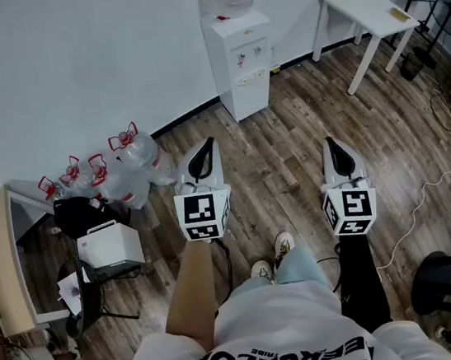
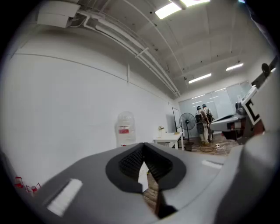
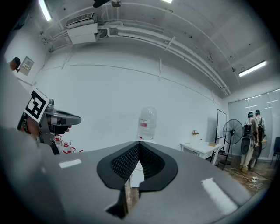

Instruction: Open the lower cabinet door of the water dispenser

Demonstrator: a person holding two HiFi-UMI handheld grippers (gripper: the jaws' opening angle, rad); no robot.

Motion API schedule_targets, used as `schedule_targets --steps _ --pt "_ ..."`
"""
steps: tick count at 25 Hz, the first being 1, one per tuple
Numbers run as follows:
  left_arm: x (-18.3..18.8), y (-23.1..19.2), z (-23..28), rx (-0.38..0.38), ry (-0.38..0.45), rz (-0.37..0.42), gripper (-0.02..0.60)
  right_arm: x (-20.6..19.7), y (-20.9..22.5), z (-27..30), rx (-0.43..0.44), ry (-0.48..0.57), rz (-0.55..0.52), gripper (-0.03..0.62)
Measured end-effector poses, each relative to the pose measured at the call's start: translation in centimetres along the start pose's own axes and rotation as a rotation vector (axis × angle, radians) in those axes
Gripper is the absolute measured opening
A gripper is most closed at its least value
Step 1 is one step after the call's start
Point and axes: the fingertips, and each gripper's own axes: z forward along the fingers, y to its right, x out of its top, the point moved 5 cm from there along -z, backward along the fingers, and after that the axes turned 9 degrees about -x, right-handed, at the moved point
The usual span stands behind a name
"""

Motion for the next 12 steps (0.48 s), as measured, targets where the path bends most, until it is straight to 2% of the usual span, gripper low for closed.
schedule_targets --steps 7,12 --pt "0.4 -0.7 1.8 0.013 0.024 0.000 0.055 -0.9 0.4 2.3 0.018 0.018 0.031 0.002" --pt "0.6 -1.3 4.2 0.003 0.040 0.000 0.055 -0.8 0.6 5.1 0.025 0.070 0.070 0.005"
